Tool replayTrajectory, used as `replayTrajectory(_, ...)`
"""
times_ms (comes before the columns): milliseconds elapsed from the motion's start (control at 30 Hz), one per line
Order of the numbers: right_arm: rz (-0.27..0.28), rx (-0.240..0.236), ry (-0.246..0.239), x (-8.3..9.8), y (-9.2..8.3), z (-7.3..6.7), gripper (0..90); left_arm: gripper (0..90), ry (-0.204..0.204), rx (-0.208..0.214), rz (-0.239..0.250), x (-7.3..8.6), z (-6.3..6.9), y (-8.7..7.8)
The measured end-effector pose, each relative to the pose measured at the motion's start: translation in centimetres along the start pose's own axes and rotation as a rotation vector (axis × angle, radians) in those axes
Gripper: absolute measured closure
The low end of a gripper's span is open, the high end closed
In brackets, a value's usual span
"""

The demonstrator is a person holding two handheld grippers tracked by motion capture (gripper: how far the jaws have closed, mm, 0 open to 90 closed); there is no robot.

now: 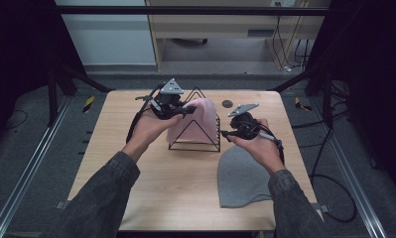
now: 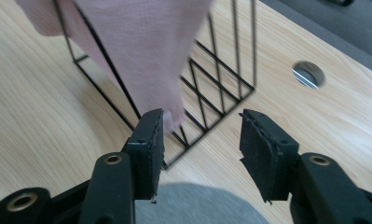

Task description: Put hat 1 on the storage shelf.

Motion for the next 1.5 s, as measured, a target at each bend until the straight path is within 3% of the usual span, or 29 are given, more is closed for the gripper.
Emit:
replayTrajectory(233, -0.031, 0.032, 0.046, 2.0, -0.9, 1.5, 49.1, 75.3, -0.023, -0.014, -0.014, 1.0, -0.3, 0.3)
replayTrajectory(500, -0.088, 0.067, 0.099, 4.6, -0.5, 2.8, 49.8, 71.8, -0.025, -0.021, -0.058, 2.3, -0.9, 0.8)
replayTrajectory(600, -0.104, 0.07, 0.123, 5.6, -0.3, 3.2, 49.9, 68.5, -0.04, -0.011, -0.046, 2.5, -1.0, 0.9)
replayTrajectory(800, -0.121, 0.077, 0.149, 6.8, -0.2, 3.7, 48.9, 52.4, -0.049, -0.015, -0.003, 2.5, -0.8, -0.2)
replayTrajectory(1000, -0.128, 0.075, 0.175, 7.5, 0.4, 4.2, 47.2, 34.1, -0.061, -0.049, 0.05, 3.2, -0.8, -1.9)
replayTrajectory(1100, -0.14, 0.075, 0.194, 7.9, 0.9, 4.6, 43.7, 28.9, -0.062, -0.075, 0.067, 4.4, -0.8, -3.2)
replayTrajectory(1167, -0.16, 0.058, 0.206, 8.5, 1.4, 4.8, 39.9, 20.5, -0.074, -0.092, 0.058, 6.4, -1.0, -4.4)
replayTrajectory(1200, -0.16, 0.058, 0.206, 8.5, 1.4, 4.8, 39.9, 17.6, -0.074, -0.092, 0.058, 6.4, -1.0, -4.4)
replayTrajectory(1233, -0.167, 0.039, 0.224, 8.9, 1.7, 5.0, 38.1, 14.7, -0.082, -0.12, 0.03, 8.1, -1.2, -5.0)
replayTrajectory(1300, -0.185, 0.032, 0.24, 9.4, 2.1, 5.2, 38.0, 12.0, -0.091, -0.152, 0.014, 10.0, -1.5, -5.6)
replayTrajectory(1500, -0.222, 0.027, 0.258, 10.8, 2.8, 6.0, 45.1, 8.8, -0.147, -0.148, -0.035, 15.8, -1.8, -6.9)
Point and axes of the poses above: each handheld gripper's, and its own axes: y roughly forward along the jaws, x roughly out of its underside, z roughly to its right, the point moved 4 cm from there along y, roughly forward along the jaws, and after that the axes turned 9 degrees about -y, right-handed, at the moved point
